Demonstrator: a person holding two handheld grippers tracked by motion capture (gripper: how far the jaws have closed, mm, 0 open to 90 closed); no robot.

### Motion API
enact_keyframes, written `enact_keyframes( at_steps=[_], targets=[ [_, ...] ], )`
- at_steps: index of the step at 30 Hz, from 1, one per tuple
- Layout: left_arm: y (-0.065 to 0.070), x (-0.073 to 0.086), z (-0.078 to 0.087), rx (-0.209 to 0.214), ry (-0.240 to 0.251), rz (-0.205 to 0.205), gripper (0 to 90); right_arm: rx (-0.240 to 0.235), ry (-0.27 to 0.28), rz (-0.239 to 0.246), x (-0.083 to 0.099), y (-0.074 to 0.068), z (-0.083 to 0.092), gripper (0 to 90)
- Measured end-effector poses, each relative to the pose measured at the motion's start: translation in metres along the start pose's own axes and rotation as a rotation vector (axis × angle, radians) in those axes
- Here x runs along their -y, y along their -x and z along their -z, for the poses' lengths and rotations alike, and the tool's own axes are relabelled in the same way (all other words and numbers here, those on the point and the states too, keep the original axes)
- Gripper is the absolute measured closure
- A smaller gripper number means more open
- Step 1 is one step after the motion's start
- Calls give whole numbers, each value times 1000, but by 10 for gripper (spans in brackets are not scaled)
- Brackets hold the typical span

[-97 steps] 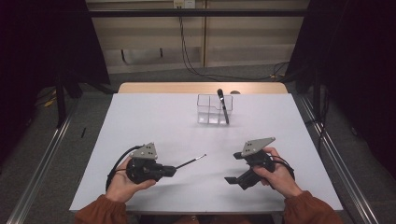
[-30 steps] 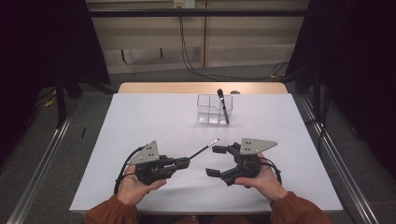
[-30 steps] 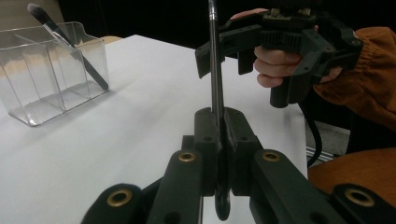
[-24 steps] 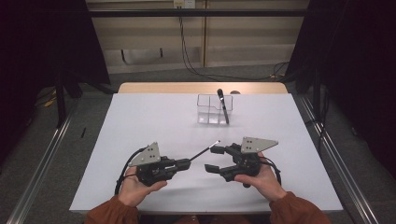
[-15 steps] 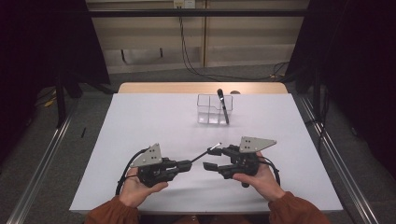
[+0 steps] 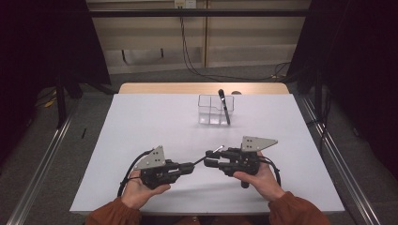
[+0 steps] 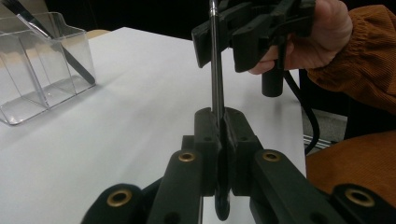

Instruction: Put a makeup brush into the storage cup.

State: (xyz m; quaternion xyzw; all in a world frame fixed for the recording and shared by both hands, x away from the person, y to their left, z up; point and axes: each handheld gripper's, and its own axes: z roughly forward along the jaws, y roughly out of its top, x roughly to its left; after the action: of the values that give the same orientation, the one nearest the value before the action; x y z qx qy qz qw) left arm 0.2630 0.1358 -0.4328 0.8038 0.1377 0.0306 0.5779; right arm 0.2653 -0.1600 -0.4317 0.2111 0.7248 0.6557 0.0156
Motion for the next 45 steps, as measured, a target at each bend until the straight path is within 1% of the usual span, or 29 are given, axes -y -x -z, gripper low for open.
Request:
enact_keyframes(
  at_steps=[2,7,8,13,14,17,19,20,21,23,26,30,31,32,35,36,37,39,40,43,45],
  targets=[
    [0,1,-1,1,-15,-8,852,-4,6,-8,0,0,0,683],
    [1,3,-5,7,-29,-10,852,-17,10,-26,0,1,0,697],
    [1,4,-6,7,-36,-16,852,-19,11,-32,0,1,0,704],
    [2,5,-9,14,-52,-21,851,-32,15,-47,0,2,0,766],
    [3,6,-10,15,-51,-20,851,-40,17,-54,0,3,-1,789],
    [2,6,-12,11,-54,-24,849,-64,30,-100,1,6,0,808],
    [1,7,-13,7,-60,-23,838,-79,38,-112,1,6,-1,832],
    [1,7,-13,-3,-55,-22,824,-88,40,-117,1,6,-1,844],
    [0,8,-14,0,-59,-24,797,-91,42,-115,0,6,-2,855],
    [1,8,-14,-3,-58,-24,773,-96,47,-117,0,5,-2,859],
    [1,9,-14,-20,-53,-21,680,-87,55,-120,-1,6,0,860],
    [0,9,-12,-42,-53,-13,596,-64,66,-119,-3,8,4,861],
    [-1,9,-11,-50,-51,-17,576,-64,67,-121,-4,8,5,861],
    [0,9,-11,-60,-47,-10,554,-60,68,-118,-4,9,6,861],
    [-2,9,-8,-65,-40,28,495,-41,74,-119,-5,9,7,861],
    [-3,9,-7,-69,-35,32,487,-39,74,-119,-6,10,7,861],
    [-3,9,-5,-84,-40,33,465,-37,73,-114,-6,10,8,861],
    [-4,9,-3,-97,-36,40,421,-34,68,-110,-7,9,8,861],
    [-4,9,-1,-110,-33,44,406,-31,64,-108,-7,9,8,860],
    [-6,10,2,-143,-23,63,322,-19,57,-104,-7,10,9,860],
    [-6,9,4,-150,-28,75,265,-11,53,-101,-8,11,10,861]
  ],
)
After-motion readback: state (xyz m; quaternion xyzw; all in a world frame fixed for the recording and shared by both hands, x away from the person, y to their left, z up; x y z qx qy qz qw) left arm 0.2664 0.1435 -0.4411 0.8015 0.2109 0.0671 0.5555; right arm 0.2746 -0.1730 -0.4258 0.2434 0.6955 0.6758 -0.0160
